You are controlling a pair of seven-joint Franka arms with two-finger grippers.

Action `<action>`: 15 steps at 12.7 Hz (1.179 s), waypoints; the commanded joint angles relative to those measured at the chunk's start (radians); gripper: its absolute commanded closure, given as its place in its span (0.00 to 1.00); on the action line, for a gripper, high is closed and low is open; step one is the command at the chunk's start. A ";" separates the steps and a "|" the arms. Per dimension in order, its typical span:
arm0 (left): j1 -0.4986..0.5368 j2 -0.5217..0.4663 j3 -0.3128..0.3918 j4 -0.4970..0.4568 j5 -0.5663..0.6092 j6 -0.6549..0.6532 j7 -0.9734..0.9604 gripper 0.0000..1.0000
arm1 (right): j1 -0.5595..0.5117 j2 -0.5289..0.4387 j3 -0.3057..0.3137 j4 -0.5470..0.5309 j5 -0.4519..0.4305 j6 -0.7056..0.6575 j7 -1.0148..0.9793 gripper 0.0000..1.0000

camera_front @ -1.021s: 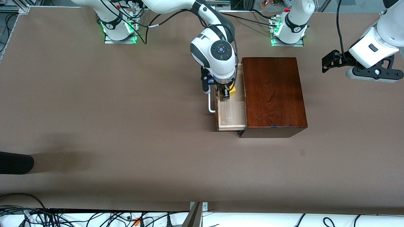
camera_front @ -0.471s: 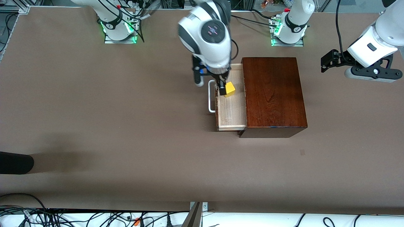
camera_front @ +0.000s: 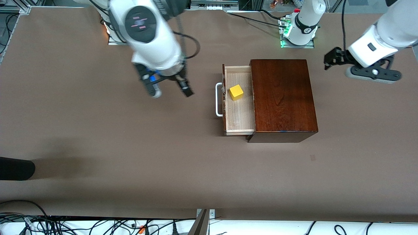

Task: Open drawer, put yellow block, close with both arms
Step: 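Withdraw the right gripper while the left gripper moves to the drawer front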

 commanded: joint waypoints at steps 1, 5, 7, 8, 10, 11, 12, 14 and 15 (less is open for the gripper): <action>-0.005 0.068 -0.046 0.037 -0.074 -0.039 0.113 0.00 | 0.004 -0.081 -0.114 -0.086 -0.001 -0.067 -0.306 0.00; -0.005 0.190 -0.226 0.051 -0.086 0.078 0.272 0.00 | 0.005 -0.265 -0.204 -0.305 -0.167 -0.041 -0.736 0.00; -0.005 0.254 -0.287 0.053 -0.108 0.176 0.362 0.00 | 0.002 -0.366 -0.234 -0.441 -0.229 0.033 -0.911 0.00; -0.006 0.286 -0.312 0.051 -0.120 0.250 0.432 0.00 | -0.019 -0.424 -0.234 -0.524 -0.267 0.081 -0.972 0.00; -0.006 0.343 -0.388 0.050 -0.125 0.359 0.509 0.00 | -0.076 -0.513 -0.222 -0.648 -0.312 0.165 -1.071 0.00; -0.006 0.366 -0.428 0.048 -0.116 0.411 0.543 0.00 | -0.126 -0.531 -0.213 -0.675 -0.318 0.184 -1.141 0.00; -0.011 0.392 -0.460 0.047 -0.108 0.469 0.598 0.00 | -0.205 -0.531 -0.166 -0.675 -0.320 0.187 -1.221 0.00; -0.066 0.437 -0.465 0.042 -0.085 0.584 0.690 0.00 | -0.423 -0.531 -0.005 -0.669 -0.321 0.189 -1.335 0.00; -0.110 0.464 -0.464 0.042 -0.045 0.641 0.701 0.00 | -0.535 -0.529 0.085 -0.667 -0.321 0.189 -1.365 0.00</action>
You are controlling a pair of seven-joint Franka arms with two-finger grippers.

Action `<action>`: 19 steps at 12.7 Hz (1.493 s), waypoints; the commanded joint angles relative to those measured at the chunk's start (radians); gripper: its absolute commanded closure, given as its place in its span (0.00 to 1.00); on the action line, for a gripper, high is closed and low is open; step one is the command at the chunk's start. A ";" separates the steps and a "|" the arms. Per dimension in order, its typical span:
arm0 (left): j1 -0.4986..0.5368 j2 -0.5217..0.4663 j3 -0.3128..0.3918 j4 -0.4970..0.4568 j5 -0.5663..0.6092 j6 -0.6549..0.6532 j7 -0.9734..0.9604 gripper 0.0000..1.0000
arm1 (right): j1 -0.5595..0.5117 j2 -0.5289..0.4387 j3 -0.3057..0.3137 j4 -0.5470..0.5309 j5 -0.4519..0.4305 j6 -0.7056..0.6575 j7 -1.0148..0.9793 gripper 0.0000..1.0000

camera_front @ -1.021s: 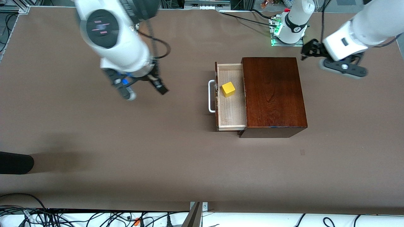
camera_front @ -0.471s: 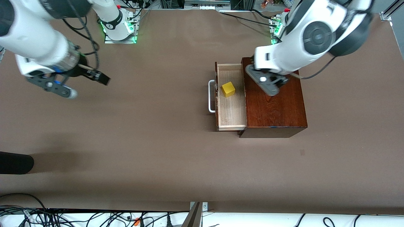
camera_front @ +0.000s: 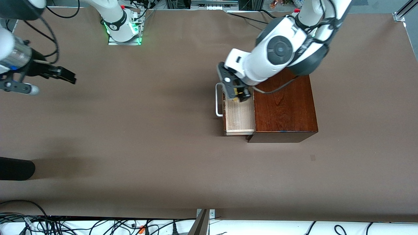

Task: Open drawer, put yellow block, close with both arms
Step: 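Withdraw the right gripper while the left gripper moves to the drawer front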

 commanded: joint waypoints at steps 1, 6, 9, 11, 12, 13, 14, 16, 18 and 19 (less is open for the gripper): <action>-0.088 0.085 -0.004 0.032 0.139 0.118 0.061 0.00 | -0.276 -0.024 0.250 -0.019 -0.014 0.016 -0.089 0.00; -0.162 0.246 -0.004 0.037 0.350 0.315 0.145 0.00 | -0.426 -0.019 0.390 0.013 -0.036 0.002 -0.090 0.00; -0.172 0.272 -0.004 0.025 0.439 0.309 0.145 0.00 | -0.424 -0.005 0.392 0.036 -0.036 0.002 -0.083 0.00; -0.175 0.274 0.001 0.018 0.465 0.289 0.142 0.00 | -0.424 0.013 0.394 0.060 -0.036 -0.007 -0.083 0.00; -0.173 0.274 0.002 0.023 0.477 0.249 0.142 0.00 | -0.424 0.013 0.394 0.059 -0.036 -0.010 -0.083 0.00; -0.169 0.271 0.004 0.026 0.482 0.217 0.142 0.00 | -0.424 0.013 0.392 0.059 -0.037 -0.010 -0.093 0.00; -0.163 0.268 0.005 0.026 0.482 0.192 0.142 0.00 | -0.424 0.012 0.392 0.057 -0.037 -0.016 -0.092 0.00; -0.158 0.266 0.008 0.034 0.482 0.136 0.142 0.00 | -0.424 0.012 0.394 0.056 -0.039 -0.023 -0.092 0.00; -0.146 0.262 0.011 0.037 0.482 0.097 0.142 0.00 | -0.424 0.010 0.395 0.057 -0.037 -0.018 -0.092 0.00; -0.138 0.253 0.013 0.037 0.482 0.077 0.142 0.00 | -0.424 0.008 0.395 0.054 -0.039 -0.012 -0.093 0.00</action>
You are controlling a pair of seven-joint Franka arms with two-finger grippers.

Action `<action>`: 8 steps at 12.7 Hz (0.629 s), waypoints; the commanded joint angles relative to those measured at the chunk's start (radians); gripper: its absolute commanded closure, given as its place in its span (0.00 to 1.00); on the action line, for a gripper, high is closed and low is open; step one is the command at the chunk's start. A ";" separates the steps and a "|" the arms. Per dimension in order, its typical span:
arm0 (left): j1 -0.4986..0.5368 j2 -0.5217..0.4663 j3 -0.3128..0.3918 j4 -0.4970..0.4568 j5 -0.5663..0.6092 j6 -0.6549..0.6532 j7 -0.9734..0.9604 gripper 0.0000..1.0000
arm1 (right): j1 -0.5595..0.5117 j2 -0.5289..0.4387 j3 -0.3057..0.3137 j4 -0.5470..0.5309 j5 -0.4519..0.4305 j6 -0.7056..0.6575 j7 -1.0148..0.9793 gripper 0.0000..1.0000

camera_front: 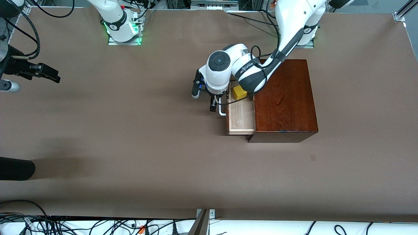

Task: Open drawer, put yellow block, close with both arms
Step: 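Withdraw the right gripper while the left gripper moves to the drawer front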

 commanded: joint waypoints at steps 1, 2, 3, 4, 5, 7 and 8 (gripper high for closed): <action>0.034 -0.023 0.010 0.009 0.029 -0.084 0.017 0.00 | -0.021 0.004 0.022 0.022 -0.014 -0.011 -0.013 0.00; 0.054 -0.025 0.008 0.009 0.027 -0.092 0.015 0.00 | -0.021 0.002 0.022 0.020 -0.012 -0.009 -0.013 0.00; 0.072 -0.025 0.008 0.010 0.027 -0.095 0.014 0.00 | -0.021 0.002 0.022 0.020 -0.012 -0.009 -0.013 0.00; 0.089 -0.025 0.007 0.009 0.027 -0.095 0.012 0.00 | -0.021 0.002 0.022 0.020 -0.011 -0.006 -0.014 0.00; 0.097 -0.025 0.007 0.009 0.027 -0.097 0.014 0.00 | -0.021 0.000 0.022 0.020 -0.011 -0.002 -0.028 0.00; 0.112 -0.037 0.005 0.009 0.027 -0.120 0.015 0.00 | -0.021 0.002 0.022 0.017 -0.011 0.006 -0.036 0.00; 0.114 -0.040 0.005 0.012 0.027 -0.139 0.017 0.00 | -0.021 0.000 0.022 0.017 -0.011 0.000 -0.034 0.00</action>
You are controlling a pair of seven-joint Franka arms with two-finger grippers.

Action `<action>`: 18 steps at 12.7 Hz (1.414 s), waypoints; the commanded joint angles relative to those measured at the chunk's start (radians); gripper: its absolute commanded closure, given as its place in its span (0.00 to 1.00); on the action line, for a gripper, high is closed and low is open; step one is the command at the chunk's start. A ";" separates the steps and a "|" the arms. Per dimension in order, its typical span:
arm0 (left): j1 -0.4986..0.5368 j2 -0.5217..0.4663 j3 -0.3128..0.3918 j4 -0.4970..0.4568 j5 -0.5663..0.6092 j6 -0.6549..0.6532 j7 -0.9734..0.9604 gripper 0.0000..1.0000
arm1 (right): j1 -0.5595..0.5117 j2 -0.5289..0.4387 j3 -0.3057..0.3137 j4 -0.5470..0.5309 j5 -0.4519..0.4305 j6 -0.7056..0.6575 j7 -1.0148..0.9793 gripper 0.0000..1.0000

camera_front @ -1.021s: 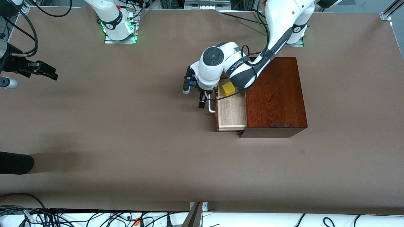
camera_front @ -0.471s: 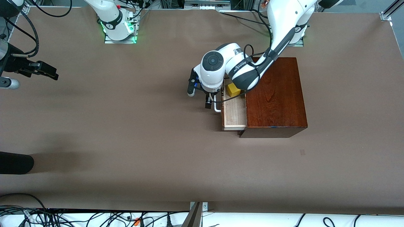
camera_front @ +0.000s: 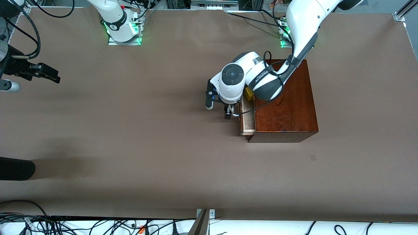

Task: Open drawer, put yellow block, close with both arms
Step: 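Withdraw the right gripper while the left gripper moves to the drawer front, then push the drawer shut into the box with the left gripper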

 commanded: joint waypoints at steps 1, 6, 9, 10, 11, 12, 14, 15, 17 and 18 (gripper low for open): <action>0.026 -0.043 0.009 0.001 0.028 -0.071 0.020 0.00 | -0.021 0.002 0.020 0.016 -0.011 -0.009 -0.019 0.00; 0.049 -0.048 0.007 0.001 0.028 -0.086 0.021 0.00 | -0.021 0.004 0.020 0.019 -0.006 -0.003 -0.017 0.00; 0.051 -0.054 0.007 0.001 0.028 -0.106 0.023 0.00 | -0.021 0.004 0.020 0.019 -0.005 -0.004 -0.017 0.00; 0.052 -0.056 0.009 0.001 0.028 -0.108 0.023 0.00 | -0.021 0.004 0.020 0.019 -0.005 -0.003 -0.017 0.00; 0.054 -0.056 0.009 0.001 0.028 -0.108 0.023 0.00 | -0.021 0.004 0.020 0.019 -0.003 -0.004 -0.017 0.00; 0.059 -0.056 0.009 0.001 0.028 -0.108 0.023 0.00 | -0.021 0.004 0.020 0.019 -0.005 -0.006 -0.017 0.00; 0.060 -0.059 0.007 0.001 0.028 -0.108 0.023 0.00 | -0.021 0.001 0.020 0.021 -0.005 -0.006 -0.017 0.00; 0.060 -0.063 0.009 0.001 0.028 -0.111 0.023 0.00 | -0.021 0.001 0.020 0.022 -0.003 -0.004 -0.017 0.00; 0.065 -0.063 0.006 0.001 0.028 -0.123 0.024 0.00 | -0.021 0.001 0.020 0.021 -0.005 -0.004 -0.017 0.00; 0.066 -0.063 0.003 0.003 0.026 -0.122 0.024 0.00 | -0.021 0.001 0.020 0.021 -0.005 -0.006 -0.017 0.00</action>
